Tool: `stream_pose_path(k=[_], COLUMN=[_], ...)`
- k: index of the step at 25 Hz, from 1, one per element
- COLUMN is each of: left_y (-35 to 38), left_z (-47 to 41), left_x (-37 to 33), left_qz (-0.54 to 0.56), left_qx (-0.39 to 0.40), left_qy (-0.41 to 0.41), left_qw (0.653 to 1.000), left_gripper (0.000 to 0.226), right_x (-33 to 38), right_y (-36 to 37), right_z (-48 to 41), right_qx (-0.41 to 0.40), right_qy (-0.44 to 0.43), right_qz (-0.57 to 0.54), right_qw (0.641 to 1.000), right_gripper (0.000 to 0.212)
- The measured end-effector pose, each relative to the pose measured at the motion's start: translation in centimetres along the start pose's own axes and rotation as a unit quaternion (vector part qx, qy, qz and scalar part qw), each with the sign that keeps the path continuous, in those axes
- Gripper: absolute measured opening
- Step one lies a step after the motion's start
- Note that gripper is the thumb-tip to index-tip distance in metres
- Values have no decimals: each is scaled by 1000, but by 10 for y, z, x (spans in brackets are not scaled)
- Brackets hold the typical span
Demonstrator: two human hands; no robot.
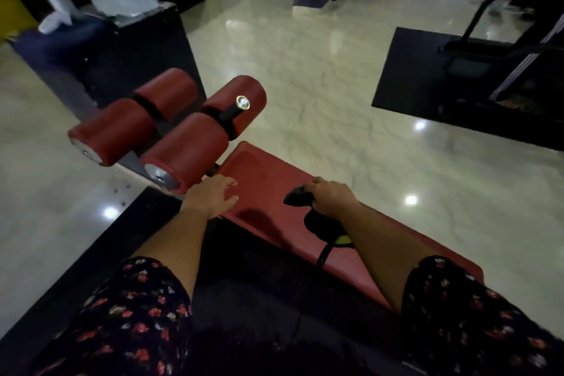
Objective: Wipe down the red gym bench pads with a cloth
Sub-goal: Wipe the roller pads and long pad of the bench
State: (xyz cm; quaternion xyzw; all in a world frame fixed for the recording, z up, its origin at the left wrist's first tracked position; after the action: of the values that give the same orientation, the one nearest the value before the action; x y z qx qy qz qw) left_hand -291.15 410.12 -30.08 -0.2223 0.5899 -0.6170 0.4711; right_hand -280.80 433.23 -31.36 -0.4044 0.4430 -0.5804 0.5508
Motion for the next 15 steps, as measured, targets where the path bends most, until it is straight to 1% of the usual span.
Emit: stream_pose_path(k=[3, 6, 8, 12, 15], left_y=[16, 40, 53, 72, 85], left_z=[3, 3, -1, -13, -23], left_x=[31, 50, 63, 90, 111], left_qz=[24, 50, 53, 48, 36], left_qx=[15, 48, 66, 91, 106], left_qy=[-16, -12, -2, 8, 10], left_qw=[999, 998, 996, 995, 994], left_gripper=[52, 57, 58, 61, 64], right_x=[30, 53, 73, 105, 127], right_y=[22, 31, 36, 51, 80], right_z=[-16, -29, -39, -50, -52], right_qx=[28, 30, 31, 46, 87], right_qy=[1, 24, 34, 57, 44], right_qz=[-8, -14, -14, -9, -14], right_qw=[1000, 999, 999, 997, 995], right_gripper=[41, 42, 44, 55, 59])
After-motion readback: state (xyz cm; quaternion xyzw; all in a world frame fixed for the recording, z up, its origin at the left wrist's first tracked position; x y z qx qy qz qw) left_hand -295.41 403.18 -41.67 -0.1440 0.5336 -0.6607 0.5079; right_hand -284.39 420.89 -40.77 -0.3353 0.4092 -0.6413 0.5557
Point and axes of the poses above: each hand's wrist, its own z-axis away from the middle knuckle, its own y-axis out of the palm, x = y × z, the point moved 10 cm from there along -z, towards the middle knuckle, and after that the axes turned 5 degrees about z, right-handed, at the moved point
